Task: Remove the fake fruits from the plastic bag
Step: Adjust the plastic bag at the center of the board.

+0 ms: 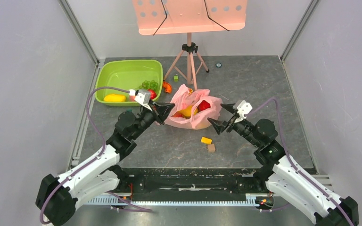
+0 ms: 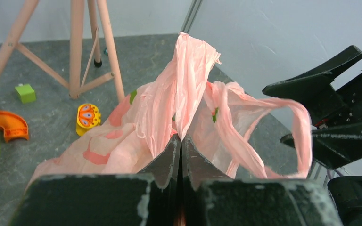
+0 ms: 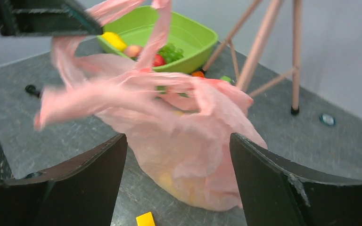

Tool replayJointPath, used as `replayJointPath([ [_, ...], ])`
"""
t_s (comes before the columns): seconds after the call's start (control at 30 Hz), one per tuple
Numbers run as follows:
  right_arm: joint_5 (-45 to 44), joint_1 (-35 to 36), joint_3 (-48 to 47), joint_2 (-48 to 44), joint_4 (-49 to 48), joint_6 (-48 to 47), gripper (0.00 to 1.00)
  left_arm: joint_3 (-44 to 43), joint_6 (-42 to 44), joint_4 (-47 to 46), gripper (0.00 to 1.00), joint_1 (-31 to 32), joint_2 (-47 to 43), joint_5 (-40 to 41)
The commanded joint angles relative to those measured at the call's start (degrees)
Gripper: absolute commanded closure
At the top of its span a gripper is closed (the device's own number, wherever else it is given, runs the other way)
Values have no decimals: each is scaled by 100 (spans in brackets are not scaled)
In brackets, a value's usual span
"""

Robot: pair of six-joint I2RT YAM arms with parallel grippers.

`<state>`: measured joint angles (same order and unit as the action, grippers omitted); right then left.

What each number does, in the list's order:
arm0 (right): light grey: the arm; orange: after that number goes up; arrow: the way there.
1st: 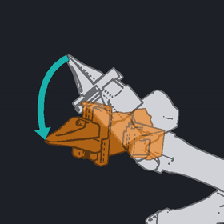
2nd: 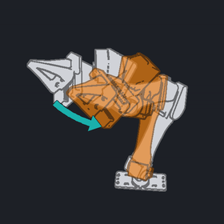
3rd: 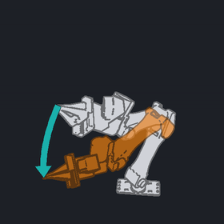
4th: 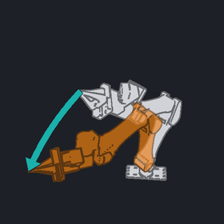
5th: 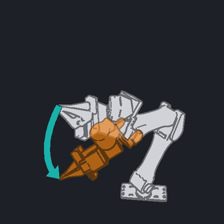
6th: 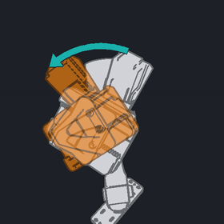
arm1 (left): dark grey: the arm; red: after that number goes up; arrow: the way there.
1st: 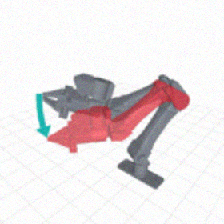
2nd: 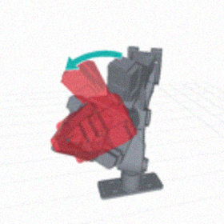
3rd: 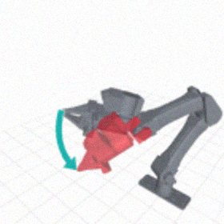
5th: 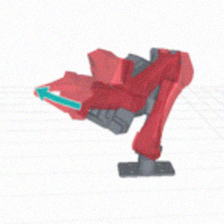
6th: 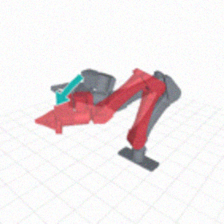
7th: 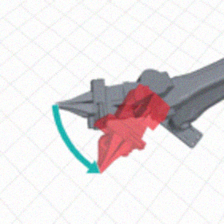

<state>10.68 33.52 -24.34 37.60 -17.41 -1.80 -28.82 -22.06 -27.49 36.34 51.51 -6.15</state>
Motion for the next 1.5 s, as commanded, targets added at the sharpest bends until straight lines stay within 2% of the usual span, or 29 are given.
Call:
replayJointPath([
  [0.0, 1386, -3, -385, 18, -157, -1465, 15, -128, -109, -184, 91, -13, -279, -72],
  [0.2, 1634, 6, -1111, 447, 596, -3045, 10, -672, 337, 866, 85, -20, -286, -192],
  [0.3, 1695, 19, -1444, 669, 921, -3723, 7, -710, 396, 981, 85, -21, -247, -258],
  [0.47, 1997, 214, -2048, 1070, 2026, -5057, 7, -640, 328, 893, 85, -21, -221, -263],
  [0.6, 1577, 637, -2321, 1401, 2314, -5433, 7, -685, 325, 877, 85, -21, -159, -284],
  [0.77, 1121, 1186, -2646, 1966, 2461, -5676, 13, -709, 317, 906, 85, -21, -154, -309],
  [0.83, 957, 1334, -2751, 2184, 2438, -5734, 18, -725, 341, 941, 85, -17, -161, -303],
  [0.93, 775, 1468, -2940, 2462, 2303, -5650, 39, -770, 384, 1091, 83, -21, -173, -275],
  [0.97, 741, 1490, -3015, 2539, 2287, -5584, 49, -799, 401, 1167, 80, -21, -172, -279],
  [1.0, 710, 1501, -3080, 2606, 2285, -5525, 59, -848, 426, 1244, 76, -21, -166, -269],
  [1.07, 638, 1500, -3155, 2674, 2244, -5268, 91, -953, 488, 1436, 55, -21, -135, -259],
  [1.1, 611, 1503, -3116, 2671, 2135, -5108, 100, -1029, 531, 1529, 47, -21, -107, -248],
  [1.3, 1054, 1500, -2153, 2054, 935, -4204, 100, -1744, 954, 2310, 28, -21, 364, -350],
  [1.47, 1503, 1500, -1806, 1774, 734, -3889, 100, -2553, 1276, 3063, 22, -21, 944, -95],
])
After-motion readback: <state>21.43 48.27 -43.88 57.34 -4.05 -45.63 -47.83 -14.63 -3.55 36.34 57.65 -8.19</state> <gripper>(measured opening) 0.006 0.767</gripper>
